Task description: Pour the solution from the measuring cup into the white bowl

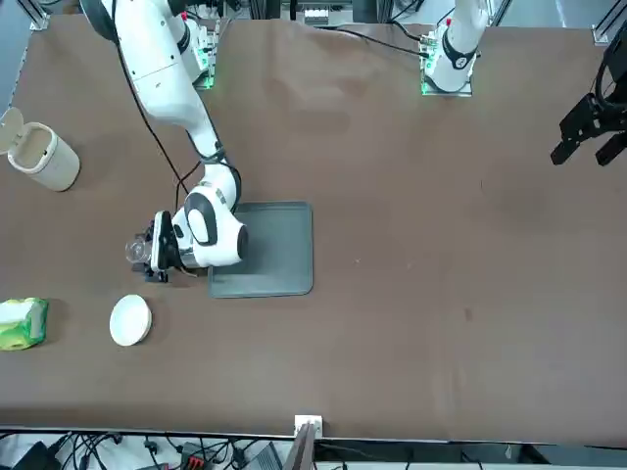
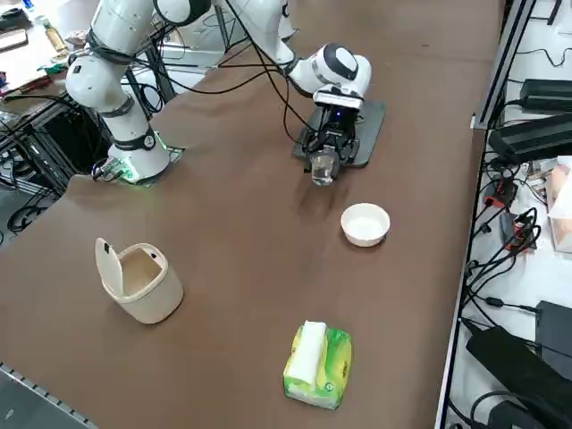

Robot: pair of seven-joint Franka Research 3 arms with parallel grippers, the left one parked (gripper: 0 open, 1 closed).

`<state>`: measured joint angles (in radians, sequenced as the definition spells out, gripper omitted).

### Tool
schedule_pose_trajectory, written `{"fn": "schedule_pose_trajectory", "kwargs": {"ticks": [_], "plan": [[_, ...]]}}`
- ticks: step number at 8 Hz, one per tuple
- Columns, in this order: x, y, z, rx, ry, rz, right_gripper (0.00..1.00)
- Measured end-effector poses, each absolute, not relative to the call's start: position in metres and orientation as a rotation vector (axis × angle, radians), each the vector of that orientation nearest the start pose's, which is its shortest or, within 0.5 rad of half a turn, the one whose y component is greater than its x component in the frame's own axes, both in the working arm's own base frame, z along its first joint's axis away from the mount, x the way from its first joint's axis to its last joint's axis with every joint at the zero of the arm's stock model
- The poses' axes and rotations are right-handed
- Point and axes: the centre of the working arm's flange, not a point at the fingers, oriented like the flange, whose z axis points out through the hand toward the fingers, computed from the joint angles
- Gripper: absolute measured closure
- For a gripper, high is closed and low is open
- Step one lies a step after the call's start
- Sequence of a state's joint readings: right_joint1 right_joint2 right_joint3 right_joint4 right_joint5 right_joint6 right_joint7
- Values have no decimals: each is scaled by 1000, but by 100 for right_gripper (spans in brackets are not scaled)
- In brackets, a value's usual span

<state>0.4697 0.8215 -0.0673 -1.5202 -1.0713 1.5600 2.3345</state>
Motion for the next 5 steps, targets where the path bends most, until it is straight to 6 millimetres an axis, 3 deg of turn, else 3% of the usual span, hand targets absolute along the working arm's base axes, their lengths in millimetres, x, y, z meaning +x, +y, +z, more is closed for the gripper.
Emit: {"fn": "schedule_pose_trajectory", "kwargs": {"ticks": [5], "plan": [[681, 174, 222, 1743, -1316, 1064, 27]]}}
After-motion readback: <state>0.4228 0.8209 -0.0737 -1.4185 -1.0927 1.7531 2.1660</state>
